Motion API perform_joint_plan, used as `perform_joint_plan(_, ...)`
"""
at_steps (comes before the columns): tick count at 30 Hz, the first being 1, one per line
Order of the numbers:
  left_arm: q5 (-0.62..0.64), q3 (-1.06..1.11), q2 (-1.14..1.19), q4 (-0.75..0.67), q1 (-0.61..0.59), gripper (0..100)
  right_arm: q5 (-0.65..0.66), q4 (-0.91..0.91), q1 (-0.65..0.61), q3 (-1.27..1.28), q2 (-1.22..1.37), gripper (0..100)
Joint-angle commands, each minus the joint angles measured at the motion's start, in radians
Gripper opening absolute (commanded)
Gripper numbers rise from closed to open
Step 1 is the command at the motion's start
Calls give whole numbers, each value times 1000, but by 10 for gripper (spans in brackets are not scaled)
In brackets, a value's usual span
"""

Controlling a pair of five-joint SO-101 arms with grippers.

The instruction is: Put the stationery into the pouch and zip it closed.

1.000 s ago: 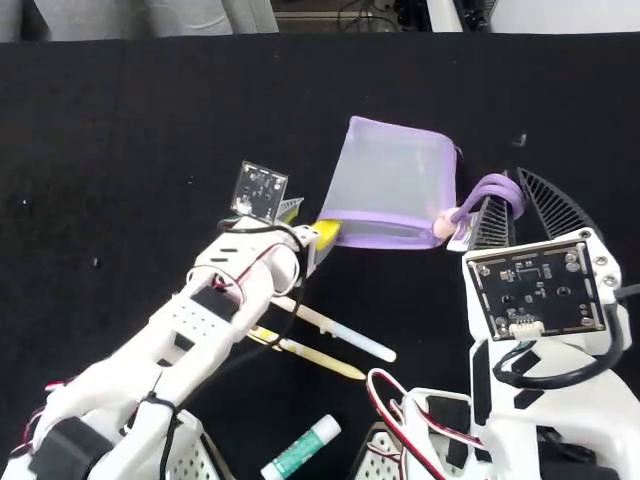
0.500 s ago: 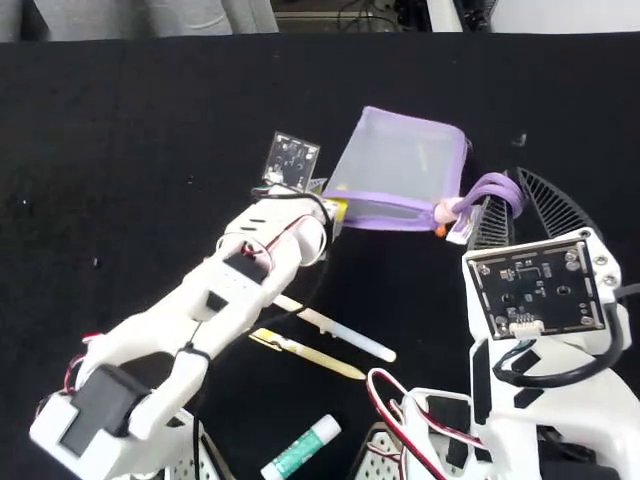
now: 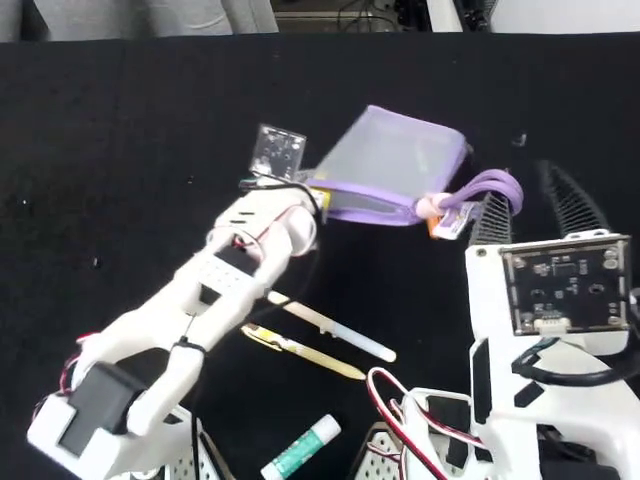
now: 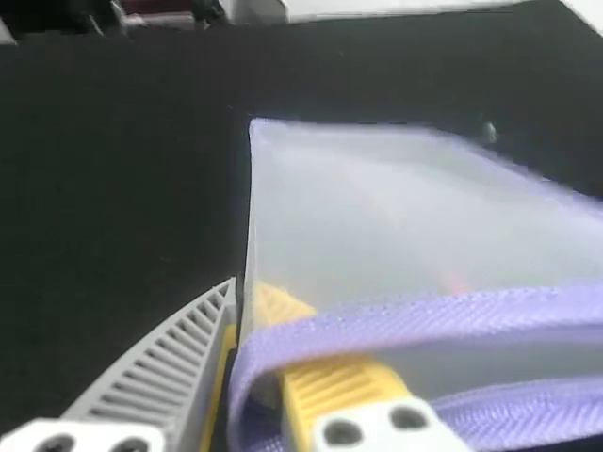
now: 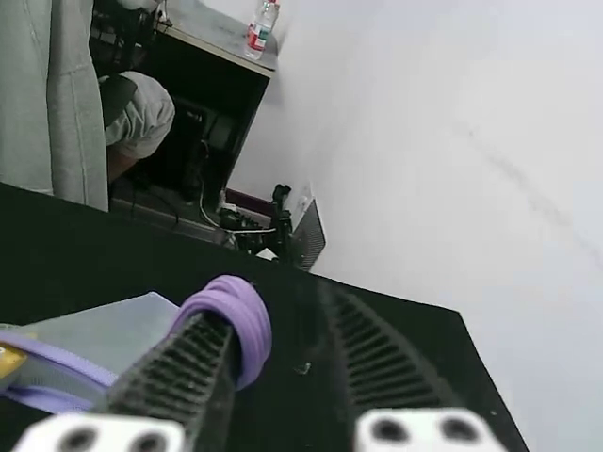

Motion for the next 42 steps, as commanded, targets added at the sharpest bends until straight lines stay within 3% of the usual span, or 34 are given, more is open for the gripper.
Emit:
perform_joint_plan(1, 8, -130, -106, 146, -61, 28, -15, -34, -54, -48, 22, 270)
perform_joint_plan(6, 8, -352, -135, 465, -130, 28, -25, -28, -187, -47, 25, 301)
perform_joint_plan(9, 8, -446, -133, 571, -174, 28, -25, -26, -241, -48, 21, 301)
perform_joint_plan(15, 6, -509, -144, 657, -193, 28, 12, 40, -351, -44, 47, 301)
perform_joint_plan(24, 6, -728, -135, 902, -228, 28, 123, 157, -361, -59, 231, 300)
perform_joint_plan(33, 2, -926, -133, 1082, -435, 28, 144, 203, -362, -61, 341, 304)
perform_joint_plan(38, 3, -952, -133, 1109, -544, 27, 147, 232, -367, -61, 344, 305)
perform_joint_plan(42, 8, -954, -140, 1117, -587, 27, 207, 282, -439, -59, 344, 305)
